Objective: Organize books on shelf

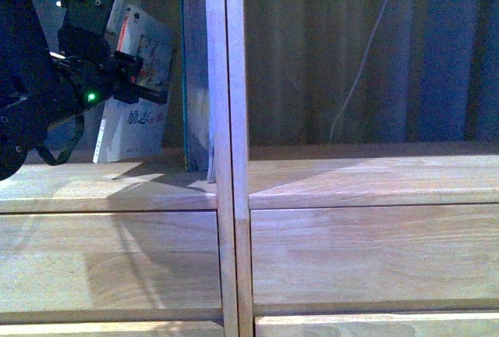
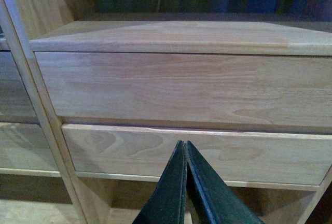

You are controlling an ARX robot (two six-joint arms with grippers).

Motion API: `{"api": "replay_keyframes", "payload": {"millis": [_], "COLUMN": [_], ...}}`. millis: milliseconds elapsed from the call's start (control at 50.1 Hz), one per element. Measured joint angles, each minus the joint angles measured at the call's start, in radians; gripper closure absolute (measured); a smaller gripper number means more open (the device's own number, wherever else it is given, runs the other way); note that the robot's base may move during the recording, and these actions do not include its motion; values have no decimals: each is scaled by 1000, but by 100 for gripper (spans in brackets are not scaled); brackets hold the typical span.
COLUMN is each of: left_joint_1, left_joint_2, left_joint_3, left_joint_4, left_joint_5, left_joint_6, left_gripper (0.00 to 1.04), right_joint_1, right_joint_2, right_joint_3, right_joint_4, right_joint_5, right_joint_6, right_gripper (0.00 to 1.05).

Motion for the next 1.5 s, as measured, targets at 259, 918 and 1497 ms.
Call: {"api": "replay_keyframes", "payload": {"millis": [259, 918, 1497], "left_joint_1": [-10, -43, -50], "left_joint_2": [26, 90, 89], "left_joint_3": [0, 82, 84], "left_joint_4": [12, 0, -19], "left_joint_5": [-14, -46, -82], "left_joint_6": [0, -3, -15], "left_gripper": [98, 98, 26], "right_joint_1": [0, 0, 0], "right_joint_2": [-52, -55, -55], "right_joint_3": [0, 0, 0], "right_joint_4": [-49, -50, -50], "right_joint_5": [0, 0, 0], "right_joint_6": [-2, -2, -2], "right_gripper": [89, 7, 7]}}
